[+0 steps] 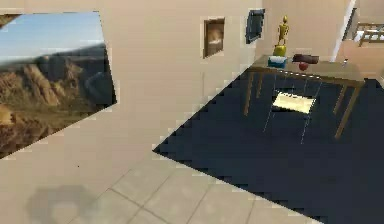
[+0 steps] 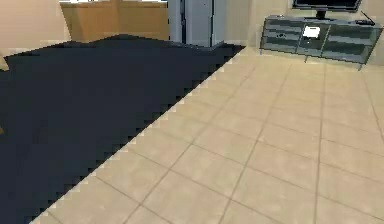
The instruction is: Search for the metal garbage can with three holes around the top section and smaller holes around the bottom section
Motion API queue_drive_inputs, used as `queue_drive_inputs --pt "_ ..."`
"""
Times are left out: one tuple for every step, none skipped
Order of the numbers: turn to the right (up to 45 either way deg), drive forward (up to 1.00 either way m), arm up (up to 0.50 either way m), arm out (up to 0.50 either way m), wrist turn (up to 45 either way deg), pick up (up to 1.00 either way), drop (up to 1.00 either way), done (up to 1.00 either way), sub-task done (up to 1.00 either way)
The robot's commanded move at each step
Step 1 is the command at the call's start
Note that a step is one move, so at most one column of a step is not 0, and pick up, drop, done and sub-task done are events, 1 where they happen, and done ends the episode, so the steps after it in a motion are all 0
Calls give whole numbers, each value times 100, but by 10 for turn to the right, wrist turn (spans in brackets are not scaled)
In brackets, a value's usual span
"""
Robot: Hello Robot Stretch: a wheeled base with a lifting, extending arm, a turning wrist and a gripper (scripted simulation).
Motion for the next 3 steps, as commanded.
queue_drive_inputs --pt "450 0 0 0 0 0 0 0 0" --pt "450 0 0 0 0 0 0 0 0" --pt "450 0 0 0 0 0 0 0 0"
